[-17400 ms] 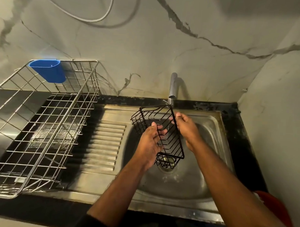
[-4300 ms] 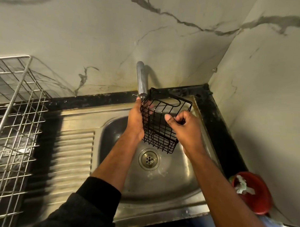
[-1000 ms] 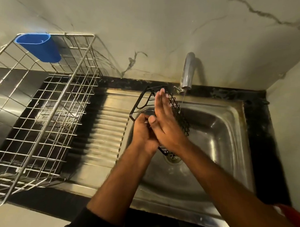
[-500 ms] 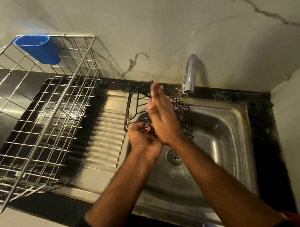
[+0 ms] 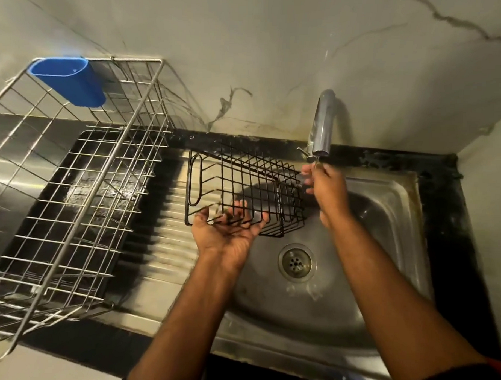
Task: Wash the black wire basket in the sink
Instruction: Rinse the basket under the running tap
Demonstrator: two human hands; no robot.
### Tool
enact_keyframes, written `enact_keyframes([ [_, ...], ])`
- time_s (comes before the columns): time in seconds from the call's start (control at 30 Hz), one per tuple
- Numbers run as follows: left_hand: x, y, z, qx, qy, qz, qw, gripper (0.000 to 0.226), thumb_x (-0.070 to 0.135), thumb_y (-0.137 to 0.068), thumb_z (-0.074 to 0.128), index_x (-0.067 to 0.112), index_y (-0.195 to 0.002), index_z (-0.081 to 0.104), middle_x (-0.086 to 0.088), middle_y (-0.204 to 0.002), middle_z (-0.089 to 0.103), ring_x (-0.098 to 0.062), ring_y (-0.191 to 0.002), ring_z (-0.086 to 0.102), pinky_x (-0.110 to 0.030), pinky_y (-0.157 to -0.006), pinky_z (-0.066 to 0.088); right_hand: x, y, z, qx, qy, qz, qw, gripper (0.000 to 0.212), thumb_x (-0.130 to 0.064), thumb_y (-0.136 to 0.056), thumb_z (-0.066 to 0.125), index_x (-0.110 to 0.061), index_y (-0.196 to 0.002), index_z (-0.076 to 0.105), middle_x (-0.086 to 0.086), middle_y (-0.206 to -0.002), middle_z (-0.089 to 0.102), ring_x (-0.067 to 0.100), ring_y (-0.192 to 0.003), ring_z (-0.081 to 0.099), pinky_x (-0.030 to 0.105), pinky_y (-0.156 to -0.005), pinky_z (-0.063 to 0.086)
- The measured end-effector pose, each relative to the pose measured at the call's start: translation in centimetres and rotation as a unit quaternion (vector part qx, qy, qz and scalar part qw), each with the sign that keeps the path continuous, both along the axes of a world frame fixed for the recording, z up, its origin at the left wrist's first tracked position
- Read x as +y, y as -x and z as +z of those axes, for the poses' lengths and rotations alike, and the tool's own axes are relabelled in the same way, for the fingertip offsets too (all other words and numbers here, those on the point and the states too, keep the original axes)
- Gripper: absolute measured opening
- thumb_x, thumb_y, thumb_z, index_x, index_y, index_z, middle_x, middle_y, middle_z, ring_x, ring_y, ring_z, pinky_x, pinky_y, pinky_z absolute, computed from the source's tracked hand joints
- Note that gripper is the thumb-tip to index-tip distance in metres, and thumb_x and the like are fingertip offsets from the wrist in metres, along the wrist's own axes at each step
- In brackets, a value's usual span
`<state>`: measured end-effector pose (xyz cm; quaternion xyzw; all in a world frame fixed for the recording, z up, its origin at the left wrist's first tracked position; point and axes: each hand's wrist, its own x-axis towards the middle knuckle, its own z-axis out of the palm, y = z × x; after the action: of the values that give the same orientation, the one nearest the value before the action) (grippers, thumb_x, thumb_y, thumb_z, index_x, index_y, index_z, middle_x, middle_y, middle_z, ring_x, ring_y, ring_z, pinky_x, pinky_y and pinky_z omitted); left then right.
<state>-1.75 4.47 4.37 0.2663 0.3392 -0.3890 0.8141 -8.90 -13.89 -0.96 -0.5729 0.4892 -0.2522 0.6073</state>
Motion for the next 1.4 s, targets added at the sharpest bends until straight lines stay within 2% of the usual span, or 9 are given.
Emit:
enact_keyframes([
  [0.2,-0.2,0.8,-0.4,0.008,0.001,-0.017,1.000,0.052,0.041,-0.101,0.043,0.012,-0.058,0.051,-0.010,-0.062,0.064,-0.024,-0.069,0.062,-0.067,-0.103,0.041,-2.0,-0.1,3.2,-0.109,-0.309,0.082,0.941,0.024,-0.020,-0.104,0.045,-0.014,-0.086,0.061,0.000,-0.067,0.059,0.008,-0.057,0.050,0.018,-0.048,0.042],
  [0.3,-0.2,1.1,-1.1,0.003,0.003,-0.024,1.000,0.049,0.044,-0.100,0.044,0.013,-0.063,0.053,-0.009,-0.071,0.063,-0.024,-0.072,0.063,-0.068,-0.098,0.044,-2.3,-0.4,4.8,-0.155,-0.318,0.045,0.934,0.022,-0.015,-0.103,0.041,-0.012,-0.090,0.058,0.001,-0.065,0.060,0.009,-0.055,0.050,0.018,-0.048,0.038],
  [0.47,-0.3,2.3,-1.1,0.004,0.027,-0.060,0.998,0.053,0.046,-0.099,0.046,0.009,-0.065,0.060,-0.009,-0.074,0.062,-0.025,-0.070,0.062,-0.069,-0.104,0.041,-2.0,0.7,7.3,-0.178,-0.332,0.193,0.906,0.024,-0.017,-0.102,0.047,-0.010,-0.088,0.064,0.004,-0.080,0.065,0.011,-0.068,0.061,0.017,-0.056,0.050],
  [0.63,-0.7,3.7,-0.9,-0.002,0.039,-0.099,0.994,0.065,0.053,-0.100,0.045,0.006,-0.060,0.063,-0.011,-0.074,0.064,-0.027,-0.072,0.064,-0.069,-0.108,0.036,-2.3,2.2,7.8,-0.110,-0.213,0.224,0.945,0.022,-0.008,-0.103,0.046,-0.001,-0.105,0.067,0.010,-0.092,0.074,0.017,-0.088,0.073,0.025,-0.075,0.061],
  [0.8,-1.3,3.9,-1.1,-0.011,0.051,-0.138,0.989,0.044,0.047,-0.099,0.054,0.009,-0.081,0.062,-0.010,-0.078,0.066,-0.025,-0.080,0.066,-0.066,-0.096,0.047,-1.1,2.8,7.1,-0.106,-0.146,0.219,0.959,0.022,-0.011,-0.103,0.049,-0.002,-0.110,0.068,0.012,-0.101,0.075,0.020,-0.095,0.073,0.025,-0.077,0.060],
  [1.07,-1.6,3.9,-1.3,-0.015,0.043,-0.152,0.987,0.049,0.049,-0.100,0.054,0.006,-0.077,0.064,-0.010,-0.077,0.068,-0.025,-0.078,0.067,-0.065,-0.103,0.043,0.0,3.6,5.4,-0.114,-0.074,0.098,0.986,0.027,-0.018,-0.105,0.046,-0.006,-0.114,0.068,0.005,-0.106,0.075,0.016,-0.099,0.071,0.030,-0.090,0.056],
  [1.17,-2.1,4.4,-1.3,-0.032,0.025,-0.171,0.984,0.052,0.054,-0.099,0.051,0.007,-0.081,0.064,-0.011,-0.077,0.069,-0.026,-0.080,0.067,-0.063,-0.108,0.041,1.8,2.5,4.8,0.001,0.073,0.145,0.987,0.038,-0.033,-0.106,0.043,-0.026,-0.142,0.052,-0.001,-0.144,0.054,0.017,-0.134,0.049,0.035,-0.104,0.043],
  [1.23,-2.3,4.8,-1.3,-0.040,0.036,-0.183,0.982,0.058,0.058,-0.099,0.049,0.003,-0.090,0.068,-0.016,-0.093,0.072,-0.031,-0.099,0.069,-0.060,-0.106,0.045,4.4,1.4,4.9,0.055,0.175,0.239,0.954,0.054,-0.043,-0.106,0.035,-0.034,-0.157,0.020,-0.008,-0.166,0.013,0.016,-0.150,0.018,0.041,-0.116,0.020],
  [1.4,-1.8,3.7,-0.5,-0.052,0.090,-0.177,0.979,0.051,0.048,-0.103,0.051,0.004,-0.119,0.072,-0.019,-0.126,0.070,-0.033,-0.127,0.061,-0.047,-0.119,0.037,8.3,0.3,4.9,0.026,0.332,0.295,0.895,0.058,-0.044,-0.107,0.024,-0.031,-0.159,0.004,-0.015,-0.166,-0.008,0.006,-0.152,-0.009,0.042,-0.123,0.002],
])
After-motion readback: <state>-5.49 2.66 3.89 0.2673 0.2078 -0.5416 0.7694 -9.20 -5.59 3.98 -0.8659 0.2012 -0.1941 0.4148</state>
